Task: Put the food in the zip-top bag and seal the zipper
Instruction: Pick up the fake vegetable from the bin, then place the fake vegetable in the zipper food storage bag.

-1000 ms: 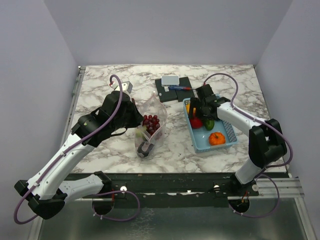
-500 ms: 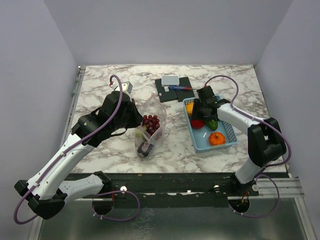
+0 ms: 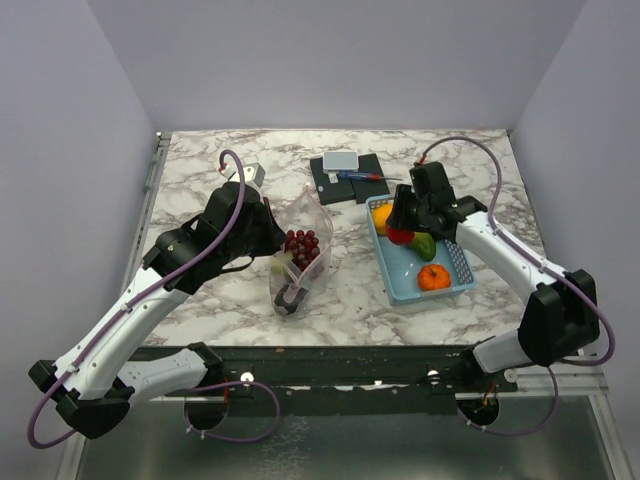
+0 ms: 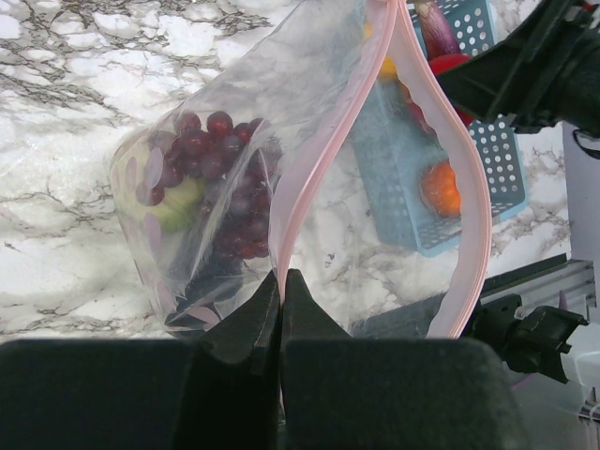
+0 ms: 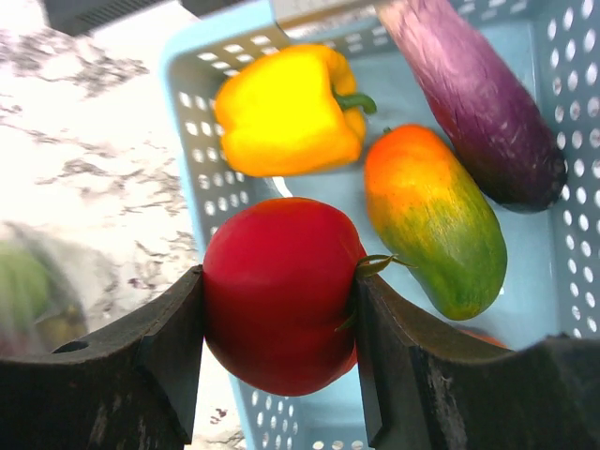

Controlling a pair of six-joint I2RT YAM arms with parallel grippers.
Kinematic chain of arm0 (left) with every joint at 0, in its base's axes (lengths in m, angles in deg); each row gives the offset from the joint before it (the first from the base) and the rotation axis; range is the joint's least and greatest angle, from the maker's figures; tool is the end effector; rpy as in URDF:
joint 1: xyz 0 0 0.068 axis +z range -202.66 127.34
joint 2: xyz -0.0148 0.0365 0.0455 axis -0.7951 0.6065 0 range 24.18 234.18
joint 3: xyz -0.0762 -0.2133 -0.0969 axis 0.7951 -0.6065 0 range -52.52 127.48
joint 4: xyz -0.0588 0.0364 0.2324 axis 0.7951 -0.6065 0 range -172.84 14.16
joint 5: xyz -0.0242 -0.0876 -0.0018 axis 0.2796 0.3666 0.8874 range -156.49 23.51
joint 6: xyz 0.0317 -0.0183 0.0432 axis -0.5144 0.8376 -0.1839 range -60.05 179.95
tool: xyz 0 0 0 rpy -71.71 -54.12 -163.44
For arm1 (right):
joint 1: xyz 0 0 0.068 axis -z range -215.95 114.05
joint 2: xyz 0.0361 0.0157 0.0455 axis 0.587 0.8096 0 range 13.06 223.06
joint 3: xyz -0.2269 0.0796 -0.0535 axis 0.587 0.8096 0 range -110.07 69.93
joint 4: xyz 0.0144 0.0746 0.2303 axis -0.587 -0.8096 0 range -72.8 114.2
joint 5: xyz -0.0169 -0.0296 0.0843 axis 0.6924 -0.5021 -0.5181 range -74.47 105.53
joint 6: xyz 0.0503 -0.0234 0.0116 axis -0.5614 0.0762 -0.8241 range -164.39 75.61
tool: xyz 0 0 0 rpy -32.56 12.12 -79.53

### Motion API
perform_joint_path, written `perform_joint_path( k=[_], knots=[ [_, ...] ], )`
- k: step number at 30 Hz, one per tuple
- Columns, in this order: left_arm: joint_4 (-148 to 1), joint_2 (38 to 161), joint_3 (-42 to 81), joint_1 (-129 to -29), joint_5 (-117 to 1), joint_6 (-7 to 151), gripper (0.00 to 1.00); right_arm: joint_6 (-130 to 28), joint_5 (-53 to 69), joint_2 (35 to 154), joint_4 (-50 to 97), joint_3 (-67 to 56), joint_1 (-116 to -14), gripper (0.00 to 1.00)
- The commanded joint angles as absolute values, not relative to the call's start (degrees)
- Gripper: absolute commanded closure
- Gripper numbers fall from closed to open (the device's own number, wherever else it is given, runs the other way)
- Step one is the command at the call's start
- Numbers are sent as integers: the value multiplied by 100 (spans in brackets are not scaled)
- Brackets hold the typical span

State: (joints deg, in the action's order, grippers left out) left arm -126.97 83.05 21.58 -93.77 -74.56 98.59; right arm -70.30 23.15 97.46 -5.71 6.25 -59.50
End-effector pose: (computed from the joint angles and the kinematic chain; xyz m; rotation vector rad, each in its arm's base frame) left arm 0.1471 -0.1210 0.3665 -0.0326 2.2609 -0.6174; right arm 0.2771 0.1152 0.2380 0.1087 2.4537 0.2191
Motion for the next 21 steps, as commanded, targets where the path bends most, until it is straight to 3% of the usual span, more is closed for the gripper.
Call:
perform_joint_path(
  k=[1,13,21],
  knots=[
    [-12702,8237,2127,-9405,-7532,9898,100,-6632,2006,9219,-704,301,-5932,99],
    [-12668,8254,2122,-9406,-7501,9882,100,-6316,594,8308,-821,-726,-6243,99],
    [-12668,8211,2096,-9406,-7484,9885,100,-6200,301,8294,-612,-1460,-7289,99]
  ],
)
